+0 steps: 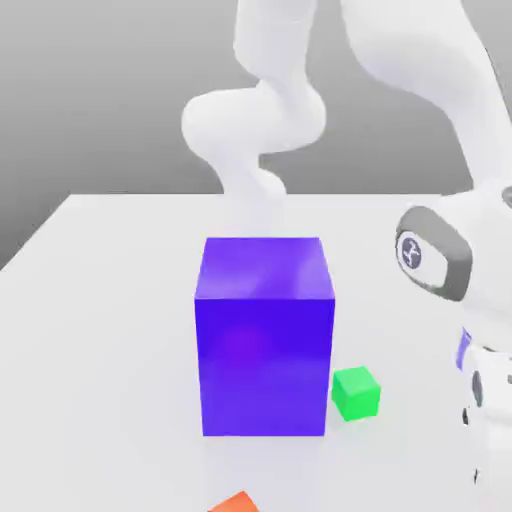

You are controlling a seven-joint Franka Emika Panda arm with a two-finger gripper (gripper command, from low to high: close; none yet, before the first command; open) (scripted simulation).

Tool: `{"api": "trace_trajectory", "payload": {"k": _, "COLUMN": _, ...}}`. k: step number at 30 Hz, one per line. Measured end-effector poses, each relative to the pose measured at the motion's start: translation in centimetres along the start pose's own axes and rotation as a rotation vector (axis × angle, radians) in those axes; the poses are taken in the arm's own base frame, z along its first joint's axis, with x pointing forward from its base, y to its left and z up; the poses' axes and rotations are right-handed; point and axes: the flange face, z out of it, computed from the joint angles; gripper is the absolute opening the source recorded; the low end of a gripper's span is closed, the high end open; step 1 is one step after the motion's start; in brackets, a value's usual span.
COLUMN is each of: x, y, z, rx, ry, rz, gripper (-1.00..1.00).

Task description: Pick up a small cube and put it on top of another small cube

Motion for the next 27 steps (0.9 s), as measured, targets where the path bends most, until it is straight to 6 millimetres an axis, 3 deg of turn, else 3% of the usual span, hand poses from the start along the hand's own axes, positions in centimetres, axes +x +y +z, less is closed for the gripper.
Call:
{"api": "trace_trajectory", "payload": {"k": 4, "x": -0.1, "y": -1.6, "z": 4.7, "rx": -0.001, "ry": 0.001, "rz": -0.004, "gripper": 1.0}}
{"api": "trace_trajectory", "payload": {"k": 5, "x": -0.1, "y": -1.7, "z": 5.7, "rx": -0.001, "ry": 0.001, "rz": -0.005, "gripper": -1.0}}
{"api": "trace_trajectory", "payload": {"k": 12, "x": -0.2, "y": -1.7, "z": 5.7, "rx": -0.001, "ry": -0.001, "rz": -0.005, "gripper": -1.0}}
{"api": "trace_trajectory", "payload": {"k": 17, "x": -0.6, "y": -1.3, "z": -0.2, "rx": -0.009, "ry": 0.0, "rz": -0.017, "gripper": -1.0}}
{"api": "trace_trajectory", "payload": {"k": 22, "x": -5.4, "y": 2.4, "z": -3.5, "rx": -0.065, "ry": 0.001, "rz": -0.134, "gripper": -1.0}}
{"api": "trace_trajectory", "payload": {"k": 27, "x": -11.3, "y": 5.6, "z": -5.4, "rx": -0.07, "ry": -0.004, "rz": -0.244, "gripper": -1.0}}
